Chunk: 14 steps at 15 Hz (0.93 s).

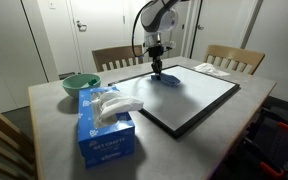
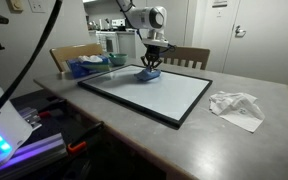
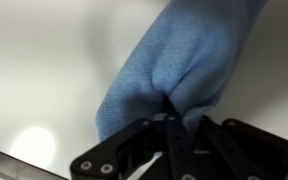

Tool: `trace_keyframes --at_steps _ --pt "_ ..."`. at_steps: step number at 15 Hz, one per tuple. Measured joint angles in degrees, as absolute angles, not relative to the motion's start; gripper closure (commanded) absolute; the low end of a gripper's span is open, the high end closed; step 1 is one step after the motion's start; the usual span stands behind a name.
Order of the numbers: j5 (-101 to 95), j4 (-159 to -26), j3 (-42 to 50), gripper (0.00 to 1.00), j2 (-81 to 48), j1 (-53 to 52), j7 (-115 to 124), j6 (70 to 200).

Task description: Use the cloth to wipe the whiteboard

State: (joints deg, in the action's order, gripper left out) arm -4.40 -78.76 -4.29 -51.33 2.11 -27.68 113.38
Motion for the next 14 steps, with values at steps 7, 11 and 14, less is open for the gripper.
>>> trace_keyframes --at_steps 7,11,14 --pt "-7.3 -78.7 -3.0 0.98 -51.4 2.9 -29.9 113.3" --pt "-8.8 -78.7 -2.9 0.98 -51.4 3.9 -34.1 113.3" --pt "-8.8 -78.7 -2.8 0.98 -51.5 4.9 -37.3 113.3"
